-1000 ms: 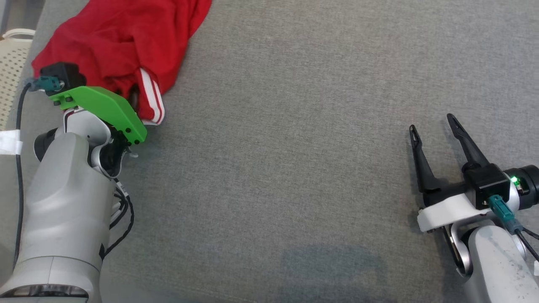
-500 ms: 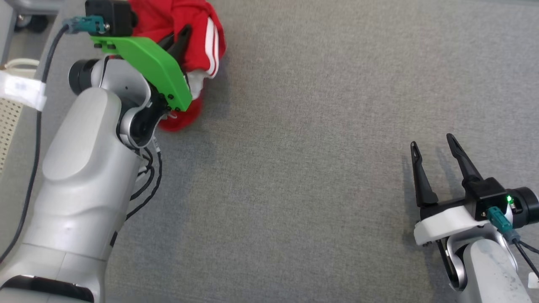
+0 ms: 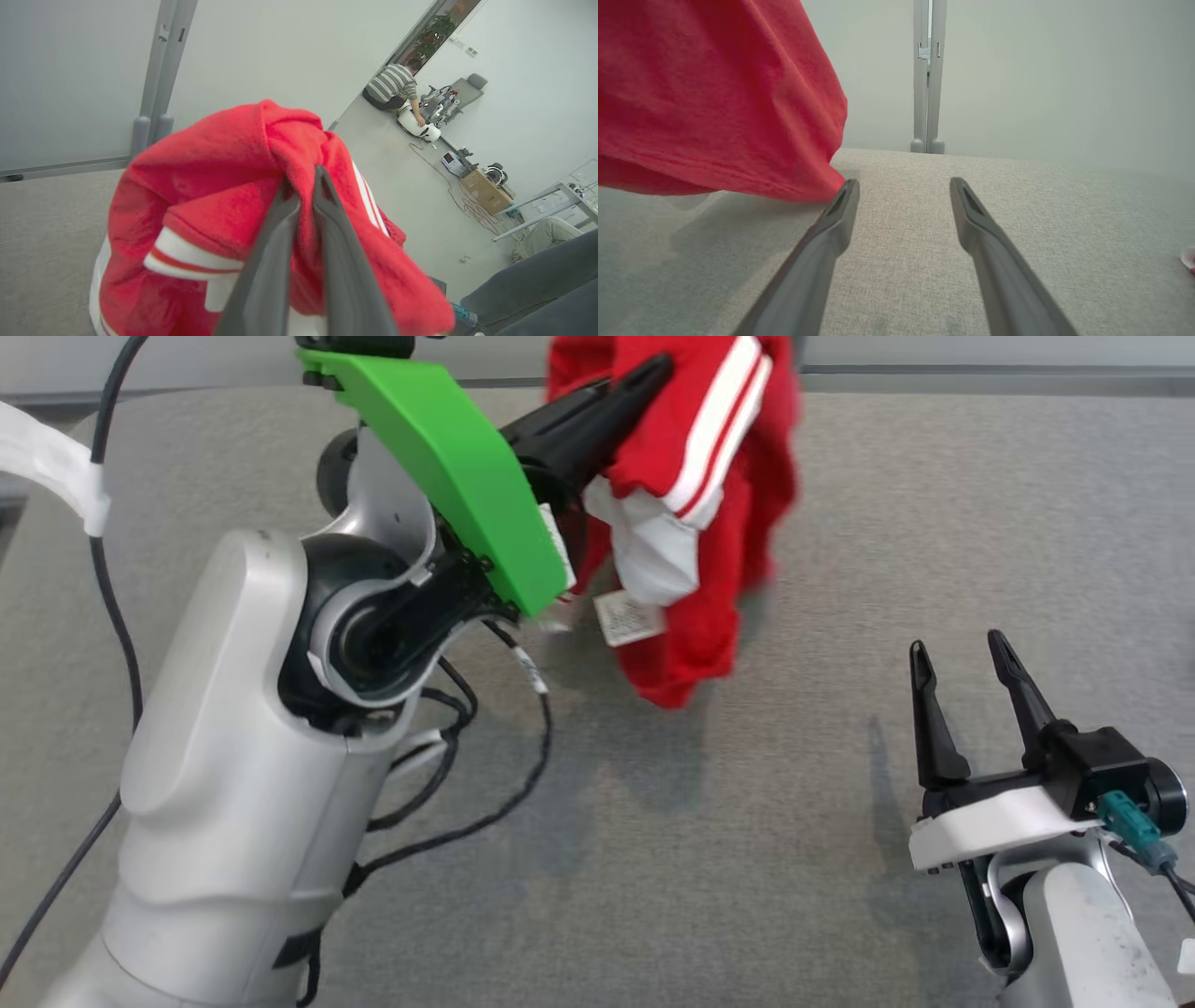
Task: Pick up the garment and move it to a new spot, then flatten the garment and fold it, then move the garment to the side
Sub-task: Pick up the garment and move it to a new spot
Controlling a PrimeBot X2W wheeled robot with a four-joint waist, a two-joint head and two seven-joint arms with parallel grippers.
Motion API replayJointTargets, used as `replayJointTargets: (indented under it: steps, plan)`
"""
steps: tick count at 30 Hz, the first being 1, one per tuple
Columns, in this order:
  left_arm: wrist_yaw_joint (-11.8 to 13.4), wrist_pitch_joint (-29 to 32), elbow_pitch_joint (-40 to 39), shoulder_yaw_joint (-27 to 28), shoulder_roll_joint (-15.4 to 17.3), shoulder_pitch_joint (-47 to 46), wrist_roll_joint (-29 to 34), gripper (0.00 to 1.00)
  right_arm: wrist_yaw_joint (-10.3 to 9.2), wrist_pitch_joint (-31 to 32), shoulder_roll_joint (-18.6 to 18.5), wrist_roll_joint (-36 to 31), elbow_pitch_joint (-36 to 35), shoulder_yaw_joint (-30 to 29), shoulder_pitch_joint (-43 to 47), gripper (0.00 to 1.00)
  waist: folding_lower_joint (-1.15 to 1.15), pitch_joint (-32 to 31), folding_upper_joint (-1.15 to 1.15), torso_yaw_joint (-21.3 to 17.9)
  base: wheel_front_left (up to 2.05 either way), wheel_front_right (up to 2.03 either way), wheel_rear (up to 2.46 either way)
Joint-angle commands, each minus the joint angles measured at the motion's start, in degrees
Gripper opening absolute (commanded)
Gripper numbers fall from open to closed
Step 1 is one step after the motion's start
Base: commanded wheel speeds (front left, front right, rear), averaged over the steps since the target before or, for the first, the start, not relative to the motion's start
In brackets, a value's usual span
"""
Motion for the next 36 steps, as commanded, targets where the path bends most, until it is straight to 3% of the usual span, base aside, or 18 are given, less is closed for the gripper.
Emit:
replayJointTargets:
  steps: [1, 7, 12, 16, 19, 20, 22, 24, 30, 36]
  plan:
    - [1.4, 0.4, -1.6, 0.3, -0.3, 0.9, -1.1, 0.00, -0.02, -0.2, -0.1, 0.9, -0.4, 0.2, -0.8, 1.00, 0.00, -0.9, 0.46, -4.6, 0.00, 0.00, 0.00]
    - [12.0, 1.2, -10.4, -1.4, -3.0, 4.1, -5.2, 0.00, -0.02, -0.2, -0.1, 4.0, -0.6, 0.7, -0.5, 1.00, 0.00, 1.0, 0.46, -9.1, 0.00, 0.00, 0.00]
    - [15.2, -1.2, -9.3, -1.1, -0.7, 8.9, -2.7, 0.00, -0.02, -0.2, 0.0, 5.1, -0.7, 0.5, -0.6, 1.00, 0.00, 2.8, 0.46, -11.7, 0.00, 0.00, 0.00]
    - [13.7, -5.2, -2.3, 1.0, 1.9, 12.9, -0.7, 0.00, -0.02, -0.2, -0.1, 5.2, -0.5, 0.7, -0.9, 1.00, 0.00, 3.6, 0.46, -12.9, 0.00, 0.00, 0.00]
    - [11.4, -9.0, 4.1, 2.2, 3.3, 14.0, 0.9, 0.19, -0.02, -0.2, -0.1, 4.6, -0.3, 0.7, -0.7, 1.00, 0.00, 3.7, 0.46, -13.1, 0.00, 0.00, 0.00]
    - [10.8, -10.3, 6.8, 2.7, 3.3, 14.3, 0.9, 0.39, -0.02, -0.2, -0.1, 4.3, -0.3, 0.6, -0.5, 1.00, 0.00, 3.6, 0.46, -12.9, 0.00, 0.00, 0.00]
    - [9.3, -12.7, 11.2, 3.3, 3.2, 14.2, 1.3, 1.00, -0.02, -0.2, -0.1, 3.6, -0.2, 0.5, -0.3, 1.00, 0.00, 3.3, 0.46, -12.6, 0.00, 0.00, 0.00]
    - [8.9, -14.0, 13.2, 4.1, 2.9, 14.0, 1.3, 1.00, -0.02, -0.2, -0.1, 3.3, -0.2, 0.5, -0.3, 1.00, 0.00, 3.1, 0.46, -12.5, 0.00, 0.00, 0.00]
    - [4.1, -22.6, 21.3, 3.9, 4.2, 12.9, 5.6, 1.00, -0.02, -0.2, -0.1, 1.3, -0.1, -0.4, 1.0, 1.00, 0.00, 1.2, 0.46, -10.2, 0.00, 0.00, 0.00]
    - [0.2, -28.4, 21.5, 2.0, 3.7, 16.4, 8.3, 1.00, -0.02, -0.2, -0.1, -0.5, 0.0, -1.3, 3.2, 1.00, 0.00, -1.0, 0.46, -7.1, 0.00, 0.00, 0.00]
